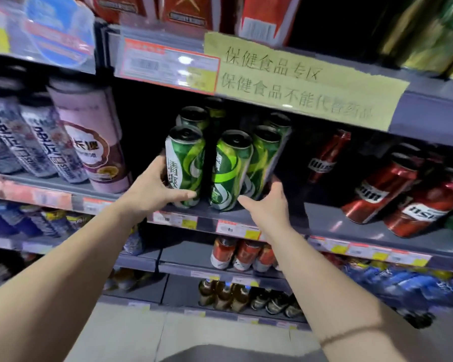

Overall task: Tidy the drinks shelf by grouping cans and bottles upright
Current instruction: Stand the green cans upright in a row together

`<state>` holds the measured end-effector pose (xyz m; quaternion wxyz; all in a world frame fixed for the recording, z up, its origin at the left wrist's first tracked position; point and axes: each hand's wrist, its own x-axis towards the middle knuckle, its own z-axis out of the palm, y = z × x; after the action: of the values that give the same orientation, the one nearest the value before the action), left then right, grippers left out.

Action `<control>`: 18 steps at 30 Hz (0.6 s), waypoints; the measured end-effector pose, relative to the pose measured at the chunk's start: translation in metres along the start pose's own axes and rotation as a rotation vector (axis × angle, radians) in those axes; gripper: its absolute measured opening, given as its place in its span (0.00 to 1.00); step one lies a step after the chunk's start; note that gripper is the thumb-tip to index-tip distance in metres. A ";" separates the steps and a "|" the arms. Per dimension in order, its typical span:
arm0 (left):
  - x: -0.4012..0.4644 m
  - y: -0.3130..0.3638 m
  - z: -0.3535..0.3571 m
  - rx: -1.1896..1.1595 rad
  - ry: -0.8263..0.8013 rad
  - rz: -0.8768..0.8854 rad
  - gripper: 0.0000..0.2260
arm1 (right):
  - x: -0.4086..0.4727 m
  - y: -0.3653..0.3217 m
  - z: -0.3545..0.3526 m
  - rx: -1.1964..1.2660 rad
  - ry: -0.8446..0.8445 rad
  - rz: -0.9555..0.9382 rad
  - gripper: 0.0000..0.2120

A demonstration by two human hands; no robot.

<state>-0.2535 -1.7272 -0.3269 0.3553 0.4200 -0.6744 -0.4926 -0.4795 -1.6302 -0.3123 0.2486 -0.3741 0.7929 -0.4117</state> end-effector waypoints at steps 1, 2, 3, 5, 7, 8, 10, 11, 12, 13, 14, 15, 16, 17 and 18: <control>0.001 0.001 0.002 -0.018 -0.012 -0.002 0.34 | 0.002 -0.001 0.000 -0.021 0.004 -0.001 0.26; 0.003 0.001 0.004 -0.027 -0.023 0.002 0.33 | 0.004 -0.002 0.000 -0.032 0.008 -0.002 0.26; 0.003 0.002 0.007 -0.029 -0.035 0.013 0.31 | 0.007 -0.002 0.001 -0.036 0.014 -0.002 0.26; 0.005 0.004 0.012 -0.036 -0.047 0.039 0.28 | 0.012 -0.001 0.001 -0.048 0.015 0.015 0.25; 0.006 0.005 0.014 -0.051 -0.052 0.051 0.26 | 0.016 -0.001 -0.001 -0.074 0.017 0.037 0.24; 0.006 0.004 0.013 -0.062 -0.062 0.051 0.27 | 0.018 -0.001 -0.002 -0.082 0.020 0.035 0.24; 0.006 0.003 0.011 -0.074 -0.077 0.040 0.31 | 0.021 0.002 -0.002 -0.085 0.022 0.007 0.23; 0.005 0.004 0.011 -0.073 -0.074 0.032 0.32 | 0.022 0.002 -0.002 -0.085 0.023 -0.003 0.22; 0.005 0.005 0.012 -0.070 -0.067 0.024 0.32 | 0.022 0.003 -0.002 -0.082 0.029 -0.006 0.21; 0.004 0.006 0.013 -0.060 -0.060 0.023 0.31 | 0.022 0.004 -0.001 -0.074 0.040 -0.006 0.21; 0.004 0.006 0.013 -0.049 -0.059 0.028 0.29 | 0.022 0.005 -0.002 -0.063 0.053 -0.004 0.21; 0.004 0.006 0.013 -0.041 -0.059 0.028 0.28 | 0.021 0.006 -0.003 -0.055 0.064 -0.003 0.20; 0.004 0.006 0.013 -0.038 -0.059 0.021 0.29 | 0.020 0.006 -0.005 -0.055 0.077 -0.002 0.19; 0.004 0.005 0.012 -0.038 -0.060 0.010 0.30 | 0.019 0.007 -0.008 -0.063 0.090 0.004 0.19; 0.004 0.004 0.011 -0.035 -0.062 0.000 0.31 | 0.017 0.009 -0.012 -0.076 0.103 0.010 0.19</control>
<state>-0.2660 -1.7263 -0.3252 0.3413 0.3983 -0.6764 -0.5171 -0.5015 -1.6351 -0.3152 0.1952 -0.3577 0.8216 -0.3986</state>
